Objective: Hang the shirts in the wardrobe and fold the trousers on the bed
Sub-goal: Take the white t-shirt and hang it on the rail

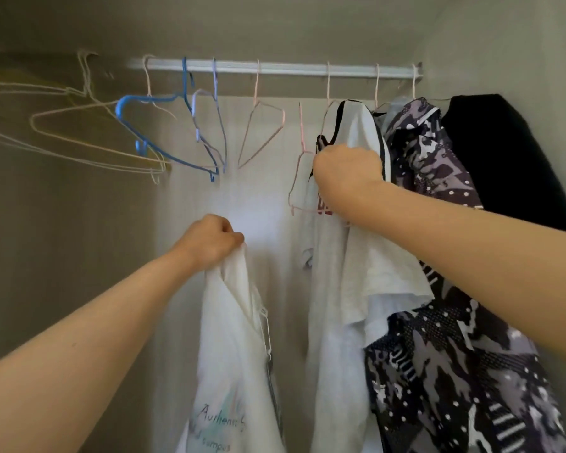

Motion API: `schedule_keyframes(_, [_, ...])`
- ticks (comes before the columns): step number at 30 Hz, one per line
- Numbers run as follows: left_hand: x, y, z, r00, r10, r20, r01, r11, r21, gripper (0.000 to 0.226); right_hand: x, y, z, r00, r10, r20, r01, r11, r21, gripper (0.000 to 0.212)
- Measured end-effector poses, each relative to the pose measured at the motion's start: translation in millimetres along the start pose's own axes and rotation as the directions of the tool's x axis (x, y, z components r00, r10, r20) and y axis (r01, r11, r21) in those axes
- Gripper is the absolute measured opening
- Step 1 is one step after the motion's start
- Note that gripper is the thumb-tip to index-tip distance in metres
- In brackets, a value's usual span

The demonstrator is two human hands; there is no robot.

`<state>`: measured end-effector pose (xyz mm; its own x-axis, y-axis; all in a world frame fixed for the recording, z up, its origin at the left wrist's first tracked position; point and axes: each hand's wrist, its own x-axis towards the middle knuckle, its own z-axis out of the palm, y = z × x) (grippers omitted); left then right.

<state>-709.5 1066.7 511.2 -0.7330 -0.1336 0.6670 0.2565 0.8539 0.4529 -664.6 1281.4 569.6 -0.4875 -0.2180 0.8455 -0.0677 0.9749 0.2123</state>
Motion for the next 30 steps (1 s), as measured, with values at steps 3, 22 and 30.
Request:
schedule_keyframes(3, [-16.5, 1.9, 7.9, 0.985, -0.143, 0.100, 0.152, 0.984, -0.090, 0.018, -30.8, 2.5, -1.8, 0.999, -0.048, 0.021, 0.048, 0.999, -0.023, 0.027])
schedule_keyframes(22, [-132.3, -24.5, 4.9, 0.932, -0.330, 0.147, 0.207, 0.822, 0.530, 0.030, -158.0, 51.2, 19.2, 0.816, -0.274, 0.509, -0.369, 0.431, 0.823, 0.018])
schedule_keyframes(30, [-184.2, -53.3, -1.4, 0.878, -0.441, -0.185, 0.449, 0.628, 0.635, 0.030, -226.3, 61.3, 50.8, 0.607, -0.591, 0.532, -0.743, -0.184, 0.644, 0.014])
